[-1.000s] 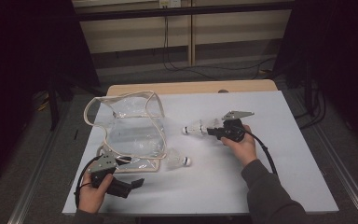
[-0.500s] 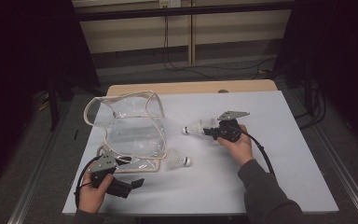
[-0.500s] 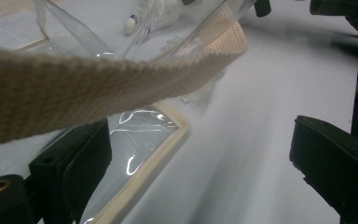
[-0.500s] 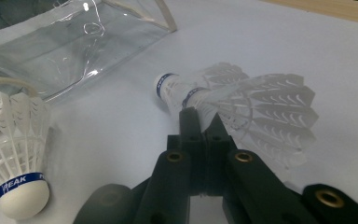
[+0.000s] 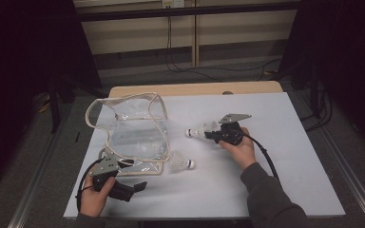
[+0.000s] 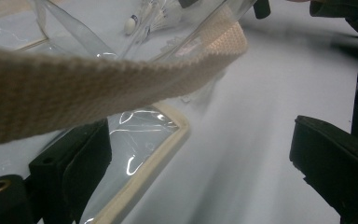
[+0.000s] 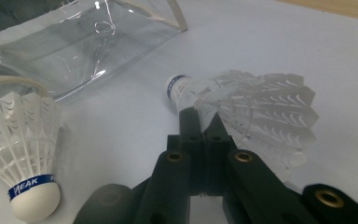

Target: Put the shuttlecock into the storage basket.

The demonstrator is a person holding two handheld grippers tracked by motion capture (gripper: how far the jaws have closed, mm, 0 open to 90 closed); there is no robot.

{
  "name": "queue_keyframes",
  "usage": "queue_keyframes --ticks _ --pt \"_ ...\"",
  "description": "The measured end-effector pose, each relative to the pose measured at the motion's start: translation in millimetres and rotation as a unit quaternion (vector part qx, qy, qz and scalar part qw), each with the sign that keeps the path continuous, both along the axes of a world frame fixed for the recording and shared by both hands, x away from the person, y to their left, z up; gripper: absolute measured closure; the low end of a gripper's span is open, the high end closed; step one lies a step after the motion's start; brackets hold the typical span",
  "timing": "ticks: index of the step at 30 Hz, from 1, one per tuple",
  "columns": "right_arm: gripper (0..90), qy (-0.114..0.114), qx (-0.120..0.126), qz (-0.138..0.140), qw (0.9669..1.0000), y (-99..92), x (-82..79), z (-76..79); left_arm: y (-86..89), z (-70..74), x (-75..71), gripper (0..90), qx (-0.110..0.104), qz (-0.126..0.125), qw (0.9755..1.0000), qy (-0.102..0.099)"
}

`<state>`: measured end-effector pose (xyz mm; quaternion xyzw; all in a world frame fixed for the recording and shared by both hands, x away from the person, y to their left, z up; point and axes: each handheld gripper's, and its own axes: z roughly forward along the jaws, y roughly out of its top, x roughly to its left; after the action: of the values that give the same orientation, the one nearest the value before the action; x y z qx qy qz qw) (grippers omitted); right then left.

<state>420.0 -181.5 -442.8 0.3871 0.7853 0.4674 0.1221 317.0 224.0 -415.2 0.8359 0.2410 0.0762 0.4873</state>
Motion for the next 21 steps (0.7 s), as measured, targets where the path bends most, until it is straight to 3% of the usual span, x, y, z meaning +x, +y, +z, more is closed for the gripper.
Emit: queue_keyframes --ticks 12,21 --pt "90.0 0.0 -0.01 -0.003 0.9999 6.1 2.2 -3.5 0.0 0.0 0.0 5.4 0.0 0.0 1.0 0.0" --pt "89.9 -0.001 -0.004 -0.014 0.9999 6.5 5.7 -7.8 0.1 -0.1 0.4 5.4 0.0 0.0 1.0 -0.001"
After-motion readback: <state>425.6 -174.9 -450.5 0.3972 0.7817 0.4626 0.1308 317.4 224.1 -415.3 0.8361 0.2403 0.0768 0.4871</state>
